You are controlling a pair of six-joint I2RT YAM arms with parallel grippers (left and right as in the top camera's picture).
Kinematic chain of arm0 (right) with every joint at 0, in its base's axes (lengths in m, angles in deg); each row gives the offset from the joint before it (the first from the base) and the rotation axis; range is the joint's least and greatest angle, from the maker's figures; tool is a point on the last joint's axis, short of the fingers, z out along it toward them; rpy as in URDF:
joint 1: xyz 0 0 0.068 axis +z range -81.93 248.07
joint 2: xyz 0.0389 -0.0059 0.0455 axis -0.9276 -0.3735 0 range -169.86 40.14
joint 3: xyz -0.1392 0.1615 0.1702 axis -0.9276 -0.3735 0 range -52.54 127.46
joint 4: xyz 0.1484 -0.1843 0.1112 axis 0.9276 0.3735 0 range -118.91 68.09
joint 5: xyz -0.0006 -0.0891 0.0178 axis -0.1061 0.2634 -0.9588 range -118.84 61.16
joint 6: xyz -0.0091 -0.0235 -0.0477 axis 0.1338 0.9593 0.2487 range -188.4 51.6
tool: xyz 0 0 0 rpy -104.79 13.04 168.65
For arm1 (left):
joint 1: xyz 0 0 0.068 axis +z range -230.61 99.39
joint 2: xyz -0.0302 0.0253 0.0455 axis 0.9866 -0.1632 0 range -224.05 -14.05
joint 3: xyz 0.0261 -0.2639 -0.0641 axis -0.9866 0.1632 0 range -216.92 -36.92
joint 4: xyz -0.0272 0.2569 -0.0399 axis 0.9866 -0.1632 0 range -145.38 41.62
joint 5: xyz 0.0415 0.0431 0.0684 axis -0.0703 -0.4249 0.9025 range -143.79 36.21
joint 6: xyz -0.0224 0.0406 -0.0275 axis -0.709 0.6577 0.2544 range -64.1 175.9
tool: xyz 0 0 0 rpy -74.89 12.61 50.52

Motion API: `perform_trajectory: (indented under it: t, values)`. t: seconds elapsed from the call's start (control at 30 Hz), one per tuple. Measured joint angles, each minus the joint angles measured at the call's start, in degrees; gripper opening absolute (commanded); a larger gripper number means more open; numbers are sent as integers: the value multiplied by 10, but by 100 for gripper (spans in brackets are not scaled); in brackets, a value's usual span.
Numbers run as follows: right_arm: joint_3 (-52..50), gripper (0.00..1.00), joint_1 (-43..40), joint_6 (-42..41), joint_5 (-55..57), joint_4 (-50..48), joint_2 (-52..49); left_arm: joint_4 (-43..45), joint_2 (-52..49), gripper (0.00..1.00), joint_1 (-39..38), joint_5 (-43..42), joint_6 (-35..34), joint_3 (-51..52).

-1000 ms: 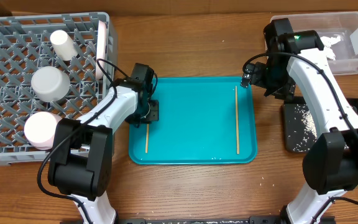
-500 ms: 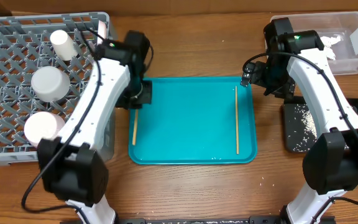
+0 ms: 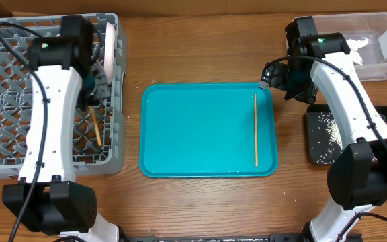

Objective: Sort waste into correct bins and load items into the dishwasher
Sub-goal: 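Carry the chopstick left and drop it into the dish rack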

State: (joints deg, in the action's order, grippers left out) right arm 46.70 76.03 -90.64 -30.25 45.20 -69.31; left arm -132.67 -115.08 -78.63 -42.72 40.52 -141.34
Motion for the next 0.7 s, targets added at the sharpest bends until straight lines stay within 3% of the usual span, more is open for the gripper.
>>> perform_trajectory:
  t: [0.13, 0.43, 0.7]
  values:
    - [0, 100, 0, 0, 0, 0, 0, 73, 0, 4, 28, -3, 32, 24]
    - [0, 100, 0, 0, 0, 0, 0, 217, 0, 4, 33, -79, 201, 130]
    - [0, 100, 0, 0, 0, 0, 0, 236, 0, 4, 34, -76, 244, 163]
